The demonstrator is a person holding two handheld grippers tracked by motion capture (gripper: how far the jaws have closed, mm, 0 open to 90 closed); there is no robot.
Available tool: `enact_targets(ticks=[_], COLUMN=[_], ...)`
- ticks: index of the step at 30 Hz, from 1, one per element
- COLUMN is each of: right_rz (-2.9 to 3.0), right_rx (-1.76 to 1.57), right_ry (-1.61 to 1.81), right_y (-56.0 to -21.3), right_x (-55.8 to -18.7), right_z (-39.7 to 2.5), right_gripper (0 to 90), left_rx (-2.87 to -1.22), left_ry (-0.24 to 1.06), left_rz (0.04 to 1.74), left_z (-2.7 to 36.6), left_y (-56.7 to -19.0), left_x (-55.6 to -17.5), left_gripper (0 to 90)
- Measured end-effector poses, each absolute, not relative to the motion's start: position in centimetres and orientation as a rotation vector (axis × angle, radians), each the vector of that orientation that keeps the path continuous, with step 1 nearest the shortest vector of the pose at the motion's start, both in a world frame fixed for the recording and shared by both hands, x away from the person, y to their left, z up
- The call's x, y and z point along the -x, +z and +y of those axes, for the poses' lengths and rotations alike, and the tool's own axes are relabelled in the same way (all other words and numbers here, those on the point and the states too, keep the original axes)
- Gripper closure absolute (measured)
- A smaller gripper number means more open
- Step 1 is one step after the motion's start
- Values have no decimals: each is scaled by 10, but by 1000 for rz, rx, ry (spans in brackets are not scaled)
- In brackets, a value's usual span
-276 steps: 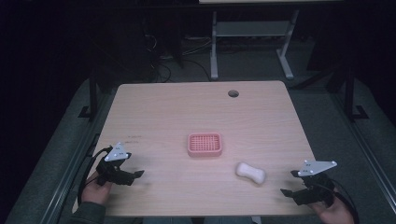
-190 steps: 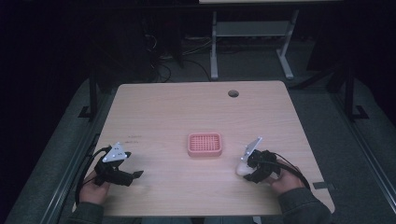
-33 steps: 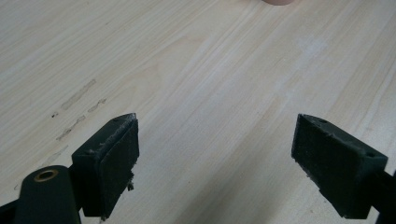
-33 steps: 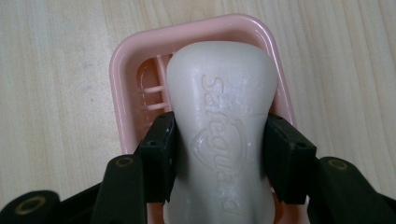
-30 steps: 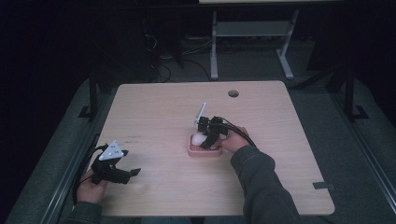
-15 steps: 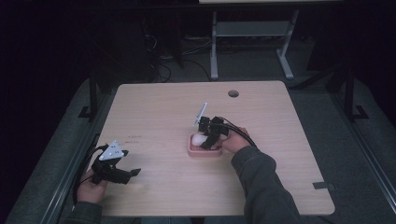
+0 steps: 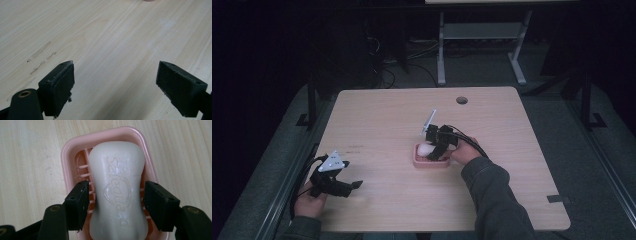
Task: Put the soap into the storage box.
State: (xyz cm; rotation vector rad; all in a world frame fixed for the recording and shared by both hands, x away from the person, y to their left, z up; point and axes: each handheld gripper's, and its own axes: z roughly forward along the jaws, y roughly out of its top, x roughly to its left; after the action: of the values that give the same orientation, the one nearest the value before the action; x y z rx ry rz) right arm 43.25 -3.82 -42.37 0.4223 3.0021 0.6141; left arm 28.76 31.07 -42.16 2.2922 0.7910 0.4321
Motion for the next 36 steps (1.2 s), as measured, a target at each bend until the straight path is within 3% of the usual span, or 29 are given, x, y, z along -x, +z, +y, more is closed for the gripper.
enact_targets(ticks=[36], right_rz=[2956], right_rx=[-513], right_ry=[732], right_y=[-403], right_x=[-425], right_z=[-62], right_gripper=[325], left_rx=[-2300], left_ry=[431], left_rz=[794], left_z=[310], left_y=[-422], left_x=[-288], left_gripper=[149])
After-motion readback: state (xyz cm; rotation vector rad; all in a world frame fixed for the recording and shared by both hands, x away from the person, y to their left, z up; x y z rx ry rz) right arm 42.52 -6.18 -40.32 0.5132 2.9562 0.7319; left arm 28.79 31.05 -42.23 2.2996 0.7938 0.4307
